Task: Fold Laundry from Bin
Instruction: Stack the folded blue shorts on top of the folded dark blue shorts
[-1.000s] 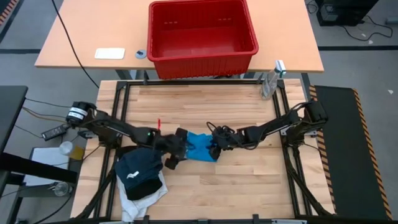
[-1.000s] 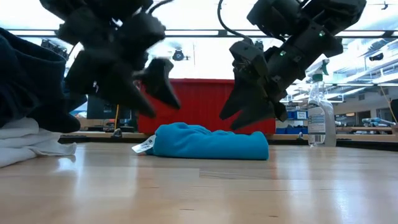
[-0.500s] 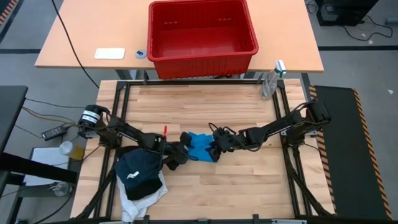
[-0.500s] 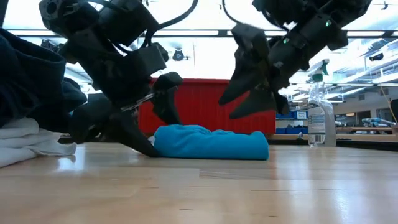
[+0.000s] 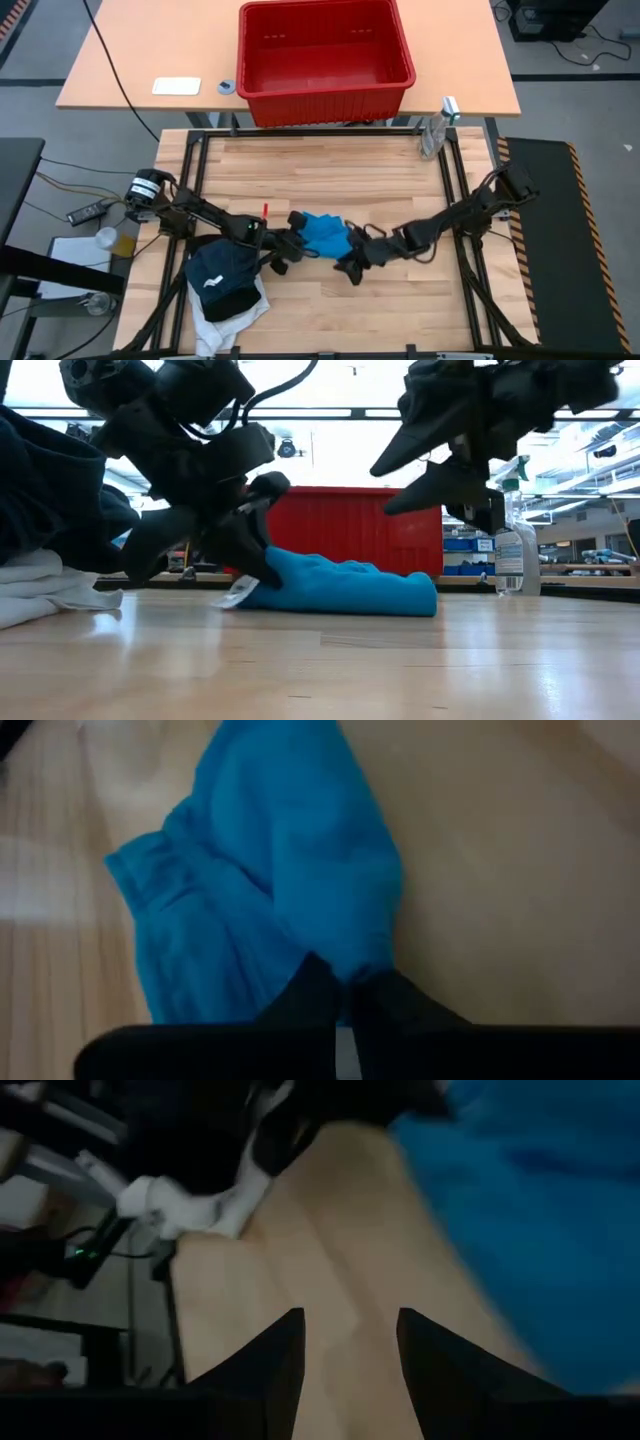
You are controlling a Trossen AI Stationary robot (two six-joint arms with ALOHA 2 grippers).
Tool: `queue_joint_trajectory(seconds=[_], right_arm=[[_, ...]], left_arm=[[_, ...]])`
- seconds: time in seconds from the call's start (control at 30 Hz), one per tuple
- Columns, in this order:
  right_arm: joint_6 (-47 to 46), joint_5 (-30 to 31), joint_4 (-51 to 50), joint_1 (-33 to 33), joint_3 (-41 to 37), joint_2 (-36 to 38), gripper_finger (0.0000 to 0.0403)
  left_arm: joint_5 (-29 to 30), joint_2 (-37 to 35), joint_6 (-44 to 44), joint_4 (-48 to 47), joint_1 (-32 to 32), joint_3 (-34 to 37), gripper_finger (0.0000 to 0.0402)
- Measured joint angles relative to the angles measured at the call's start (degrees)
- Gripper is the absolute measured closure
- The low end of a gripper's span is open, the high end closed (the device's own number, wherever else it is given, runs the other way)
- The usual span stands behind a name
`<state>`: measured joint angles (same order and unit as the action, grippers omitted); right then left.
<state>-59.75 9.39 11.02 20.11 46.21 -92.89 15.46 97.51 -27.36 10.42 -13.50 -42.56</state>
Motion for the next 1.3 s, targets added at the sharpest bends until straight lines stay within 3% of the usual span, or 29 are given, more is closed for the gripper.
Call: queue_joint_trajectory(seconds=[0.3,0.53,0.7,0.8,1.1,1.3], right_arm=[[1.57,7.32,21.45,2.74,1.16,-13.38,0.0236],[-0.22,9.92,20.23,1.34,7.02,-22.72,0.0238],[-3.42,22.94,15.55,1.65,7.61,-24.25,0.0246],[1.06,28.01,13.34,1.67,7.42,-24.3,0.0251],[23.47,30.47,14.9,-0.01,8.0,-24.28,0.0254],[25.53,30.98,14.59,-2.57,7.74,-24.28,0.0254]], left_arm=[[3.17,-2.72,14.88,-4.4,1.15,-3.89,0.0384],[1.42,-2.83,21.13,-6.23,1.45,-6.16,0.0385],[0.75,-2.83,25.12,-7.02,0.5,-6.3,0.0385],[0.72,-2.82,25.78,-7.1,-0.5,-6.24,0.0385],[-1.12,-2.82,25.84,-2.97,-2.27,-6.23,0.0385],[-5.6,-2.78,24.56,-1.64,-2.14,-6.23,0.0385]])
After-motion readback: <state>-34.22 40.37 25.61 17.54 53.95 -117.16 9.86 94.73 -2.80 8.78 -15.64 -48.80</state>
